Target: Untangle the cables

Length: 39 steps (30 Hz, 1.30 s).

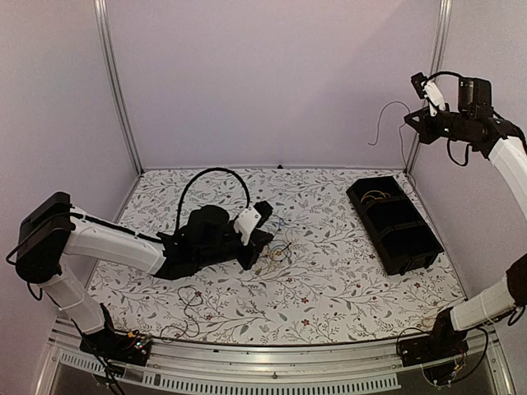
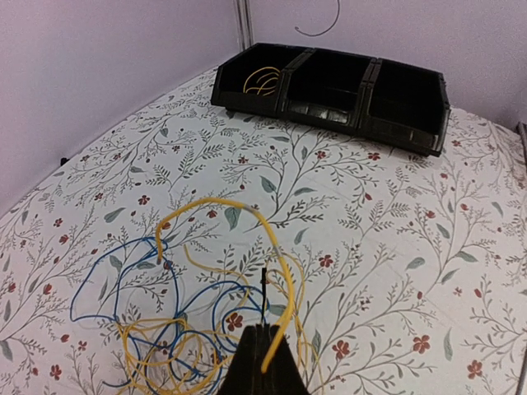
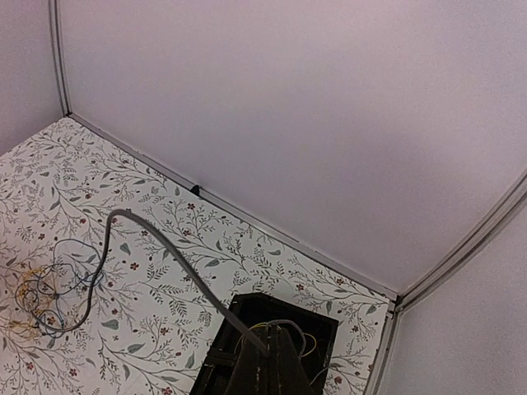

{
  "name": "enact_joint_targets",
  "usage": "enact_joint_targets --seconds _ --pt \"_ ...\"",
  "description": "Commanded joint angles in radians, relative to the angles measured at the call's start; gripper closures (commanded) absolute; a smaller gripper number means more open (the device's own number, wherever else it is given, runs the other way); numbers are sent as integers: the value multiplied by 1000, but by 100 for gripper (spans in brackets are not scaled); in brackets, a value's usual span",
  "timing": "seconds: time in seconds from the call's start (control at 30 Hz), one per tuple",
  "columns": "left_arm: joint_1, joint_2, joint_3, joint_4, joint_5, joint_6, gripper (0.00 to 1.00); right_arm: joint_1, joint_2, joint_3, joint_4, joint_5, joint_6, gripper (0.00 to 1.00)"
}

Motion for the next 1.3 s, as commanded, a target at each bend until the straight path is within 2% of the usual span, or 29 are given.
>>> enact_joint_targets --seconds 0.0,0.23,0.53,0.8,1.1,1.27 --pt "5 11 27 -4 10 2 100 -43 -14 -90 51 20 -28 100" --pt "5 9 19 0 -2 -6 100 -141 8 -207 71 -30 -35 100" --pt "5 28 29 16 -4 -13 100 -149 88 -383 142 -11 -62 100" --pt "6 17 0 26 -17 -29 100 -153 276 -403 117 155 -165 100" --pt "5 25 -12 49 -19 -33 100 -183 266 -429 96 223 -258 100" --pt "5 16 -27 58 -26 -34 100 -183 317 -377 -51 212 -349 100"
